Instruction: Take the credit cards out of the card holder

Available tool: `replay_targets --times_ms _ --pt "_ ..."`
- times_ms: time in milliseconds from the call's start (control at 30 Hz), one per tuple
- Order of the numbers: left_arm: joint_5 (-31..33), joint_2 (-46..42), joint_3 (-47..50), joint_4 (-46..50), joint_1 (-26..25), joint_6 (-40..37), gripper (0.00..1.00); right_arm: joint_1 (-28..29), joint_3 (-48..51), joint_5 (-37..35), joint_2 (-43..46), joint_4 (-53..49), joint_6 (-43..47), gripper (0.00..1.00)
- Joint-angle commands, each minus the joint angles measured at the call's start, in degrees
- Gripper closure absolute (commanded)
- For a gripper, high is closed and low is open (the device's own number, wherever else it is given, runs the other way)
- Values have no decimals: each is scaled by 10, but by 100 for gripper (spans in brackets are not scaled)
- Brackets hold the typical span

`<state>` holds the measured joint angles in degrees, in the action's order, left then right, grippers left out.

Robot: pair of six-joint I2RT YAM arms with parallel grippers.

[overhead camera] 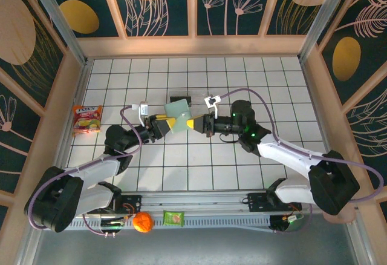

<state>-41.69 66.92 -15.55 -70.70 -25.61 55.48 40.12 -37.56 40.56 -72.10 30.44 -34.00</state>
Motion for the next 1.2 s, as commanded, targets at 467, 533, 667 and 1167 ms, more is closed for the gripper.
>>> replay_targets --times_ms 467,533,667,1167 --pt "205 -98 -77 293 -61 -123 100 69 -91 -341 52 -194 -18 47" --pt "245 -94 -79 310 -68 -113 100 102 -128 -418 47 -236 -7 46" --pt "307 -95 -88 348 -78 -110 100 134 -158 -496 36 -254 8 42" --pt "305 -97 -93 344 -89 -108 100 134 -251 -479 -80 -338 33 40"
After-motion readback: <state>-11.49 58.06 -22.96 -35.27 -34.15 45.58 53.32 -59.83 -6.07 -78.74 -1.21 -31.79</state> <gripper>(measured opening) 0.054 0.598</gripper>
